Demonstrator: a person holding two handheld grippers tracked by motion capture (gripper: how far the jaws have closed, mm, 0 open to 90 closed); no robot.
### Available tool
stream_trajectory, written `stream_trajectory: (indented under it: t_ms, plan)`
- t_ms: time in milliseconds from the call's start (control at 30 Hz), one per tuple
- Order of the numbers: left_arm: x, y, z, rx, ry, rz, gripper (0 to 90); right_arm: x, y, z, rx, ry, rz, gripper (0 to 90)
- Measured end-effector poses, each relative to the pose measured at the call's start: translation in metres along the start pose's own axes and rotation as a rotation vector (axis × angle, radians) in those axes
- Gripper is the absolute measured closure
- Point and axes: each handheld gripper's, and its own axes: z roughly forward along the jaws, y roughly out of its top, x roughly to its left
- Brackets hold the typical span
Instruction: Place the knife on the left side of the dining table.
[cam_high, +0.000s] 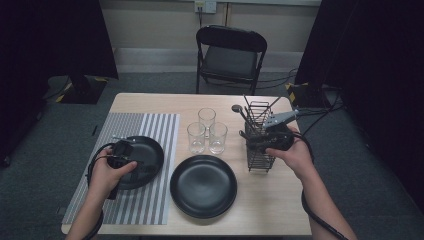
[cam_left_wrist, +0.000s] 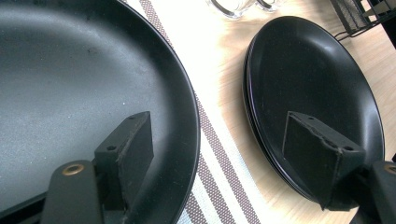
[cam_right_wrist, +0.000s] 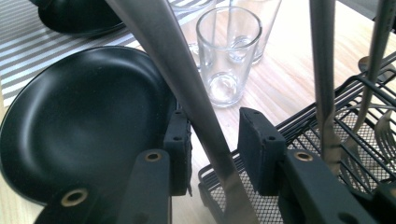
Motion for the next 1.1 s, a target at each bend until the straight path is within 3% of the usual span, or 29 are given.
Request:
stream_trajectory:
  t_ms: [767, 1100]
  plan:
    - [0.0008, -0.0009, 0.0014, 0.005, 0.003, -0.004, 24.3, 0.0003, -0.0025, 0.0046, -0.012, 0.006, 0.008, 70.2]
    - [0.0008, -0.001, 0.0019, 0.012, 0.0, -0.009, 24.4, 0.0021, -0.0021, 0.0044, -0.009, -0.009, -0.025, 72.6]
